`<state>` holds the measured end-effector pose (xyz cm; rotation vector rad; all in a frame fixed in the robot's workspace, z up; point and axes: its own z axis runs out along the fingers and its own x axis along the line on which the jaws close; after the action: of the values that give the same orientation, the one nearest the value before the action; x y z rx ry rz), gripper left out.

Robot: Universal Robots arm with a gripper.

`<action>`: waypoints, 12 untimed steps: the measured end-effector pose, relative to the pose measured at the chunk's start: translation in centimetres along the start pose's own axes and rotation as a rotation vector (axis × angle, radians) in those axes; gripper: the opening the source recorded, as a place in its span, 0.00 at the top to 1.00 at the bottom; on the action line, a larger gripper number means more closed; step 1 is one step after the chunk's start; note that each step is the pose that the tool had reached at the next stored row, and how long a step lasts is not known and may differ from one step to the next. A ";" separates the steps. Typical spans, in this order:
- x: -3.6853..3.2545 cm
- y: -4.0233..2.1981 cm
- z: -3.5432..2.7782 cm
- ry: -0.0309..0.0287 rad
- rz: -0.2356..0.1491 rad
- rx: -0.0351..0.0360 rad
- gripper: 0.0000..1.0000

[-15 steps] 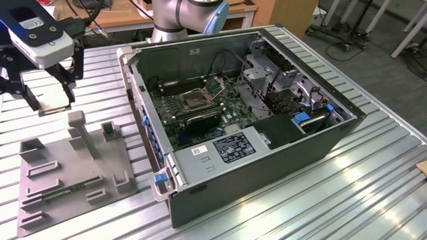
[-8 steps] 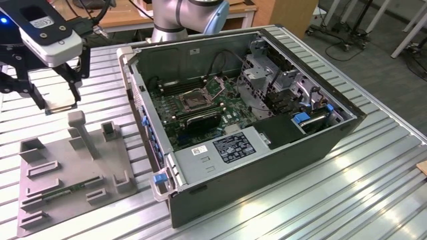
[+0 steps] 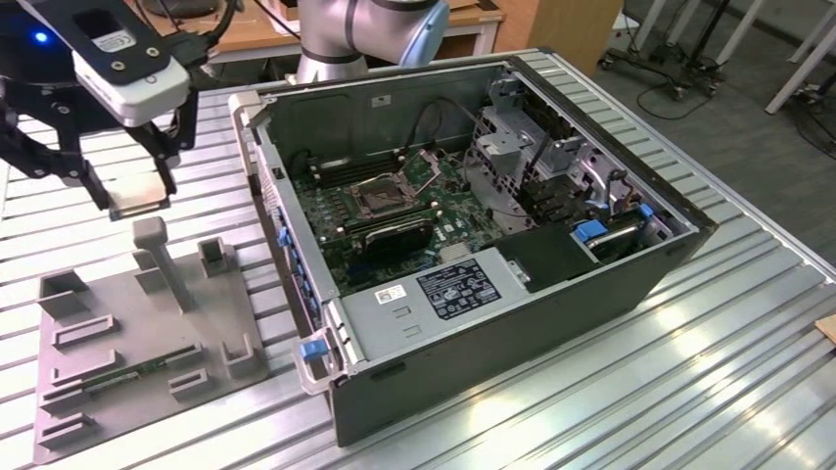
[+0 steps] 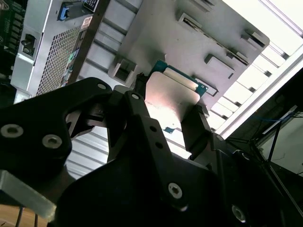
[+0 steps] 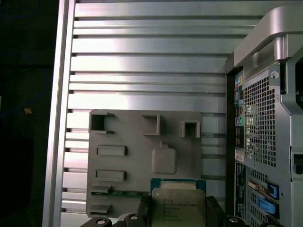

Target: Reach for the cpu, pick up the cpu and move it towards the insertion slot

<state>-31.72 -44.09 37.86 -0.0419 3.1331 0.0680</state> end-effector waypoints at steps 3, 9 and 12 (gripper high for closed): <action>-0.61 -0.02 0.00 0.0000 0.000 0.0000 0.46; -1.77 -0.05 0.01 0.0000 0.000 0.0000 0.46; -2.32 -0.06 0.02 0.0000 0.000 0.0000 0.46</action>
<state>-29.40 -44.09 37.86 -0.0418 3.1331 0.0680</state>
